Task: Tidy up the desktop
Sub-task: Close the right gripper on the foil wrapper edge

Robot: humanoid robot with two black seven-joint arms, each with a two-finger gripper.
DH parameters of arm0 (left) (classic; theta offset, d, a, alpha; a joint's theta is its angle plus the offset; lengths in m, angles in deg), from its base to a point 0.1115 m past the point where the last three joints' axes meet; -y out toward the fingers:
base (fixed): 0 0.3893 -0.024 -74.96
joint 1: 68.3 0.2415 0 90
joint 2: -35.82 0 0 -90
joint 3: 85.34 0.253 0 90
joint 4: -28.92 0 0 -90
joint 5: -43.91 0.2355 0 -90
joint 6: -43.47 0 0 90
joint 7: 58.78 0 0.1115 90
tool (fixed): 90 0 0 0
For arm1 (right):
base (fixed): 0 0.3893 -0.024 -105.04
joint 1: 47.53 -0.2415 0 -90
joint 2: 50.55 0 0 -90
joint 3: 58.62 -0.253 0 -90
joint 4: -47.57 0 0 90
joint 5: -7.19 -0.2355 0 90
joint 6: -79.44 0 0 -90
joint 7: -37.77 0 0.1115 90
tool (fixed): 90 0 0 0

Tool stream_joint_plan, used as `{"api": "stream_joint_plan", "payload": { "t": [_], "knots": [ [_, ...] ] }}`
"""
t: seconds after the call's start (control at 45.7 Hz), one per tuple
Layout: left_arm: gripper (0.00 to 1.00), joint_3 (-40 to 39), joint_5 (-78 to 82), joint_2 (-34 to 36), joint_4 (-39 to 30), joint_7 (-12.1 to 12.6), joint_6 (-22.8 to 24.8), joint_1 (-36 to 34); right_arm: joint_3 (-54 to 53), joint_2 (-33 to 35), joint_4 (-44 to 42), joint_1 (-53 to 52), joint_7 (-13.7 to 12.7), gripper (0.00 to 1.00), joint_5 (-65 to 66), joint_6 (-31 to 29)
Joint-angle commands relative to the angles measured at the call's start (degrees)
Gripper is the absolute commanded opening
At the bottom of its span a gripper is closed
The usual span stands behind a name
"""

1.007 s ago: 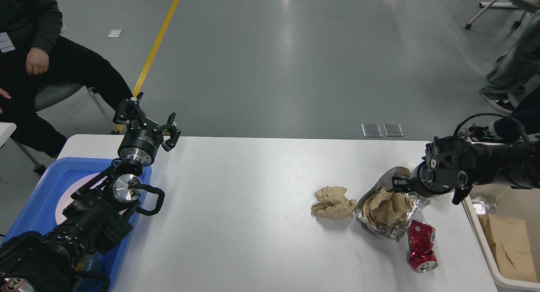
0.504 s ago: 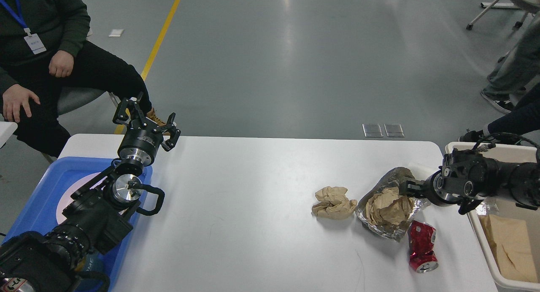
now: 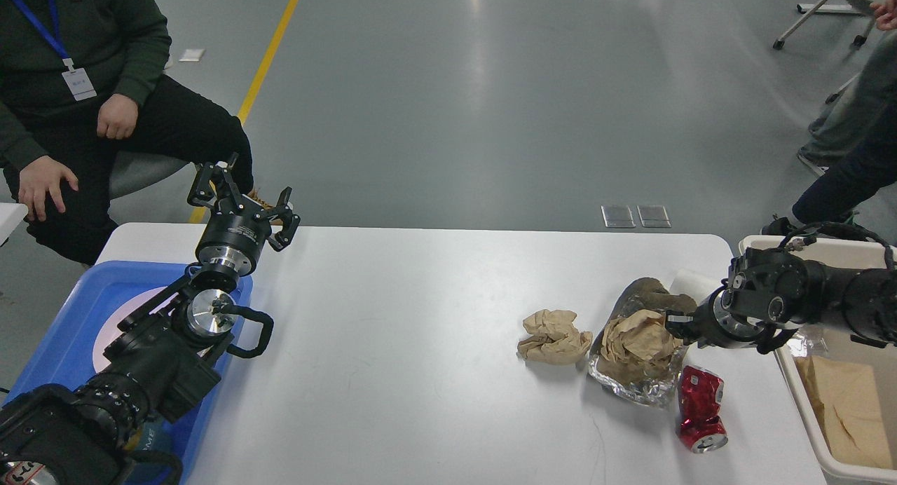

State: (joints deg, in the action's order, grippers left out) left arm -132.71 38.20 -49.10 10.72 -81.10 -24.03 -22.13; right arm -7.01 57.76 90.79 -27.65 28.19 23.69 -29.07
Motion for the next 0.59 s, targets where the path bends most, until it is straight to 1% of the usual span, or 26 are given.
{"api": "stream_joint_plan", "payload": {
  "t": [0.0,0.219,0.328,0.46,0.569],
  "knots": [
    [0.96,0.0,0.0,0.0,0.0,0.0,0.0,0.0,-0.9,0.2,-0.1,-0.1,0.0,0.00,0.1,0.0],
    [0.96,0.0,0.0,0.0,0.0,0.0,0.0,0.0,-0.9,0.2,0.1,-0.6,0.1,0.00,0.3,-0.4],
    [0.96,0.0,0.0,0.0,0.0,0.0,0.0,0.0,-0.8,0.3,0.4,-1.9,0.1,0.00,0.5,-1.9],
    [0.96,0.0,0.0,0.0,0.0,0.0,0.0,0.0,0.0,0.4,0.8,-4.9,0.0,0.00,0.9,-6.1],
    [0.96,0.0,0.0,0.0,0.0,0.0,0.0,0.0,0.5,0.3,1.3,-8.0,0.0,0.00,1.1,-11.5]
  ]
}}
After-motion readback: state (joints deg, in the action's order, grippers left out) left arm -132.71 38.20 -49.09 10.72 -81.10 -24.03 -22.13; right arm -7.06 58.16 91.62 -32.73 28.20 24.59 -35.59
